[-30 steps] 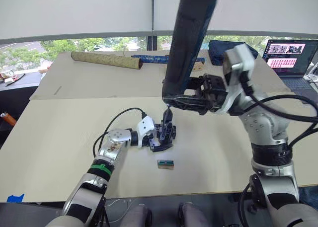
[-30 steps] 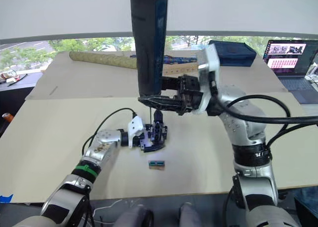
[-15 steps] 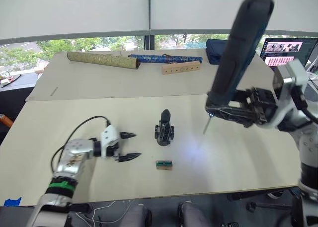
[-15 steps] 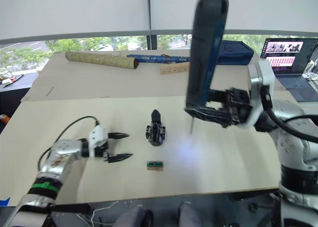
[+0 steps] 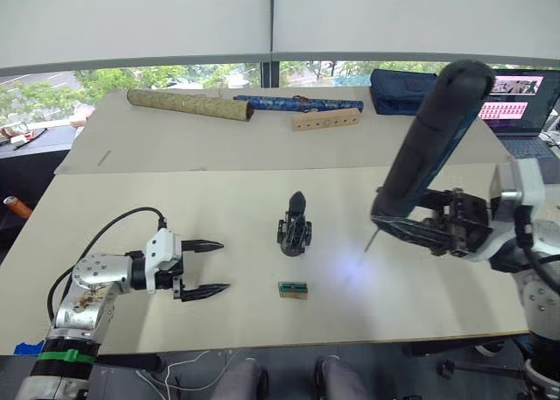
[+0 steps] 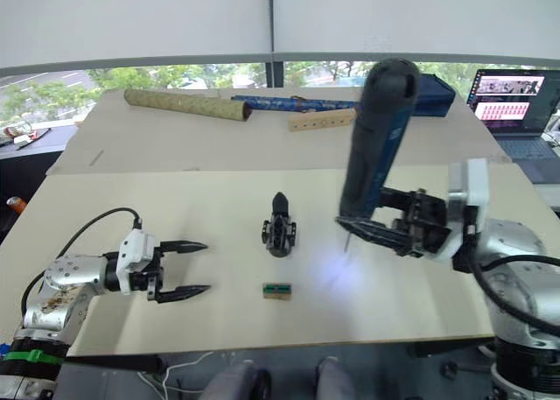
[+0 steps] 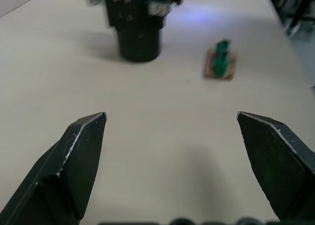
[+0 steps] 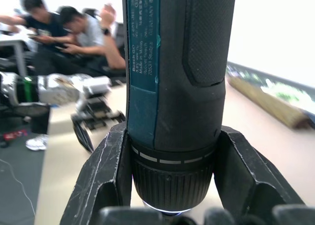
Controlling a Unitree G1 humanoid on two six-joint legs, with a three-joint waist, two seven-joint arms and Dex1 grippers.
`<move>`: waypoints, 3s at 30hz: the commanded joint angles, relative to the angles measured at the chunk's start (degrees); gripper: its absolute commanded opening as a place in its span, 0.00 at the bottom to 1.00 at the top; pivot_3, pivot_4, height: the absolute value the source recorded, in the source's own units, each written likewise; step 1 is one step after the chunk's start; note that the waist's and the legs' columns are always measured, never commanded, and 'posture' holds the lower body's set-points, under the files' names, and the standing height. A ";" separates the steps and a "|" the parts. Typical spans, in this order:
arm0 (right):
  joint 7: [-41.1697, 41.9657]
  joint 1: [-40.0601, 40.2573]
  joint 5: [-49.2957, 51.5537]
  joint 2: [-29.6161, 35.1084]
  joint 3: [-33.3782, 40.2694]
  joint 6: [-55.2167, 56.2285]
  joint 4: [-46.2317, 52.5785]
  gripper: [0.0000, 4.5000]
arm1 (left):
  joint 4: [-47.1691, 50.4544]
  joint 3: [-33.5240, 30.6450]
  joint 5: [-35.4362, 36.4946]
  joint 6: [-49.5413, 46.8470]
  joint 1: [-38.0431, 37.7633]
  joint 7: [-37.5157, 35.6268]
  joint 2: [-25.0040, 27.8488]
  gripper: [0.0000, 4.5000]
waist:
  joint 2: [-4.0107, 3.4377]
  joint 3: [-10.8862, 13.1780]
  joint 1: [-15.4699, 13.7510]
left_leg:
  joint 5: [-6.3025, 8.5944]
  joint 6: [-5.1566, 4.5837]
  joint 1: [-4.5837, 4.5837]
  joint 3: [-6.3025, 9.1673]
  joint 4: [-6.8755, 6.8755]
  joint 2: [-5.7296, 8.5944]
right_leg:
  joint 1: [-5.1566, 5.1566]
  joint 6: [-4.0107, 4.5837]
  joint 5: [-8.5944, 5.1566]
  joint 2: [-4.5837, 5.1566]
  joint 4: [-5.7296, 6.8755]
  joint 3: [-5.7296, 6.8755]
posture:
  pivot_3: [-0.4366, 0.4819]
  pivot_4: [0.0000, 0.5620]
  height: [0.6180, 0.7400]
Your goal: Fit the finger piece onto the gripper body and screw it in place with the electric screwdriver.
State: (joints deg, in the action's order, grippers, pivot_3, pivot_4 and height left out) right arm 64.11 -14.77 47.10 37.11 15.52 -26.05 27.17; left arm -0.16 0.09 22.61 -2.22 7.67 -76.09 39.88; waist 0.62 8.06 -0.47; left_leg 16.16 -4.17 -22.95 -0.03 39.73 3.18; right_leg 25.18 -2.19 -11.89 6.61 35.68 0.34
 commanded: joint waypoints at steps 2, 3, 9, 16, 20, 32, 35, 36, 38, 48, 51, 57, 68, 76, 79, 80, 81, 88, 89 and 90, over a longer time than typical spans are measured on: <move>-2.55 -2.06 0.92 -3.60 -5.23 2.69 6.38 0.42 | 6.00 4.08 -1.21 -2.56 -0.72 2.24 -1.22 1.00 | 0.01 0.01 -0.08 | 0.00 0.01 0.00 0.01 0.01 0.01 | -0.01 0.00 0.00 -0.03 0.00 0.04 | 0.48 0.27 1.00; -2.99 -2.38 0.20 -4.90 -7.25 3.10 6.81 0.42 | 5.86 5.76 -2.35 -2.47 -0.22 3.05 -2.30 1.00 | 0.01 0.02 -0.20 | 0.00 0.00 0.00 0.00 0.02 0.02 | -0.02 0.00 0.00 -0.04 0.00 0.06 | 0.48 0.27 1.00; -1.43 -4.68 -5.06 -8.31 -15.09 6.72 4.29 0.42 | 4.28 11.68 -6.99 -1.54 2.49 6.54 -7.12 1.00 | 0.07 0.05 -0.38 | -0.03 -0.05 0.04 0.01 0.17 0.17 | -0.11 -0.01 0.00 -0.20 0.06 0.39 | 0.48 0.27 1.00; -0.03 -7.42 -8.46 -10.07 -19.89 8.06 0.29 0.42 | 0.61 16.38 -11.55 -0.20 5.21 9.49 -11.33 1.00 | 0.07 0.05 -0.23 | -0.24 0.31 0.07 -0.01 0.13 0.18 | -0.08 -0.01 0.00 -0.33 0.09 0.38 | 0.48 0.27 1.00; 1.21 -7.16 -10.21 -10.87 -22.03 9.68 -2.09 0.42 | -1.32 18.58 -13.61 -0.42 6.40 10.87 -13.52 1.00 | 0.08 0.05 -0.30 | -0.24 0.30 0.06 -0.01 0.16 0.21 | -0.11 -0.01 0.00 -0.35 0.10 0.37 | 0.48 0.27 1.00; 4.24 -4.82 -14.33 -11.41 -24.23 14.37 -6.86 0.42 | -1.99 20.24 -14.24 -1.81 6.24 11.52 -14.83 1.00 | 0.08 0.05 -0.50 | -0.23 0.27 0.15 0.00 0.19 0.24 | -0.20 -0.02 0.00 -0.33 0.11 0.36 | 0.48 0.27 1.00; 4.70 -4.33 -14.94 -11.35 -24.33 15.22 -7.62 0.42 | -1.89 20.15 -14.14 -2.03 6.01 11.43 -14.51 1.00 | 0.08 0.05 -0.50 | -0.23 0.28 0.16 0.00 0.18 0.23 | -0.20 -0.02 0.00 -0.34 0.12 0.36 | 0.48 0.27 1.00; 4.73 -4.11 -15.10 -11.41 -24.30 15.48 -7.89 0.42 | -1.89 20.14 -14.15 -2.09 5.93 11.39 -14.40 1.00 | 0.08 0.05 -0.51 | -0.24 0.28 0.17 0.01 0.18 0.23 | -0.21 -0.02 0.00 -0.34 0.12 0.36 | 0.48 0.27 1.00; 4.81 -3.79 -15.34 -11.50 -24.35 15.98 -8.21 0.42 | -1.90 20.16 -14.14 -2.21 5.84 11.38 -14.33 1.00 | 0.08 0.05 -0.49 | -0.23 0.27 0.20 0.00 0.18 0.23 | -0.23 -0.02 0.00 -0.35 0.12 0.37 | 0.48 0.27 1.00; 4.15 -3.52 -15.83 -12.29 -24.63 16.21 -8.81 0.42 | -2.13 20.26 -14.13 -2.27 5.44 11.51 -14.25 1.00 | 0.07 0.05 -0.43 | -0.23 0.28 0.22 0.00 0.18 0.23 | -0.24 -0.02 0.00 -0.34 0.13 0.35 | 0.48 0.27 1.00; 4.05 -3.54 -15.78 -12.38 -24.61 16.23 -8.94 0.42 | -2.15 20.30 -14.14 -2.40 5.41 11.54 -14.24 1.00 | 0.07 0.05 -0.41 | -0.23 0.28 0.23 0.00 0.18 0.22 | -0.24 -0.02 0.00 -0.35 0.13 0.35 | 0.48 0.27 1.00; 3.94 -3.58 -15.85 -12.28 -24.49 16.36 -9.23 0.42 | -2.13 20.35 -14.18 -2.55 5.37 11.61 -14.19 1.00 | 0.07 0.05 -0.41 | -0.23 0.28 0.23 0.00 0.17 0.22 | -0.25 -0.02 0.00 -0.35 0.13 0.35 | 0.48 0.27 1.00; 3.76 -3.72 -15.84 -12.11 -24.22 16.43 -9.54 0.42 | -2.09 20.58 -14.10 -2.81 5.25 11.77 -14.32 1.00 | 0.07 0.05 -0.41 | -0.23 0.28 0.25 0.00 0.17 0.22 | -0.26 -0.02 0.00 -0.35 0.13 0.35 | 0.48 0.27 1.00; 3.64 -3.86 -15.95 -12.14 -24.12 16.50 -9.86 0.42 | -1.99 20.70 -14.05 -3.07 5.18 11.94 -14.34 1.00 | 0.07 0.05 -0.41 | -0.23 0.28 0.25 0.00 0.17 0.22 | -0.26 -0.02 0.00 -0.35 0.14 0.35 | 0.48 0.27 1.00; 3.54 -3.93 -16.00 -12.19 -24.10 16.56 -10.01 0.42 | -2.01 20.73 -14.04 -3.12 5.21 11.92 -14.31 1.00 | 0.07 0.05 -0.41 | -0.23 0.28 0.26 0.00 0.17 0.22 | -0.26 -0.02 0.00 -0.35 0.13 0.35 | 0.48 0.27 1.00; 3.51 -3.94 -16.02 -12.20 -24.09 16.59 -10.04 0.42 | -2.01 20.73 -14.04 -3.13 5.21 11.91 -14.30 1.00 | 0.07 0.05 -0.41 | -0.23 0.27 0.26 0.00 0.17 0.22 | -0.27 -0.02 0.00 -0.35 0.13 0.35 | 0.48 0.27 1.00; 3.46 -3.96 -16.02 -12.19 -24.08 16.62 -10.06 0.42 | -2.00 20.73 -14.03 -3.14 5.20 11.91 -14.28 1.00 | 0.07 0.05 -0.41 | -0.23 0.28 0.26 0.00 0.17 0.22 | -0.27 -0.01 0.00 -0.35 0.13 0.35 | 0.48 0.27 1.00; 3.24 -4.11 -16.00 -12.04 -23.91 16.64 -10.29 0.42 | -2.05 20.72 -13.97 -3.14 5.18 11.81 -14.24 1.00 | 0.07 0.05 -0.41 | -0.23 0.28 0.26 0.00 0.17 0.22 | -0.27 -0.02 0.00 -0.35 0.13 0.35 | 0.48 0.27 1.00; 3.24 -4.14 -16.01 -12.01 -23.90 16.60 -10.34 0.42 | -2.08 20.71 -13.97 -3.13 5.19 11.80 -14.23 1.00 | 0.07 0.05 -0.41 | -0.23 0.28 0.26 0.01 0.17 0.22 | -0.27 -0.02 0.00 -0.35 0.14 0.35 | 0.48 0.27 1.00; 3.25 -4.16 -16.02 -12.00 -23.90 16.58 -10.37 0.42 | -2.10 20.70 -13.97 -3.13 5.20 11.79 -14.22 1.00 | 0.07 0.05 -0.41 | -0.23 0.28 0.26 0.00 0.17 0.22 | -0.27 -0.02 0.00 -0.35 0.14 0.35 | 0.48 0.27 1.00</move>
State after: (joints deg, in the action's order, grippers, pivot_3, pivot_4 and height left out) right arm 67.41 -17.74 30.38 25.39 -10.12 -11.83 15.45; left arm -1.35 19.28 9.09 -4.04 14.27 -64.02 25.54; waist 0.69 8.11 -0.87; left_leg 15.92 -3.89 -22.69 -0.02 39.90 3.40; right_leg 24.91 -2.20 -11.89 6.26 35.81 0.69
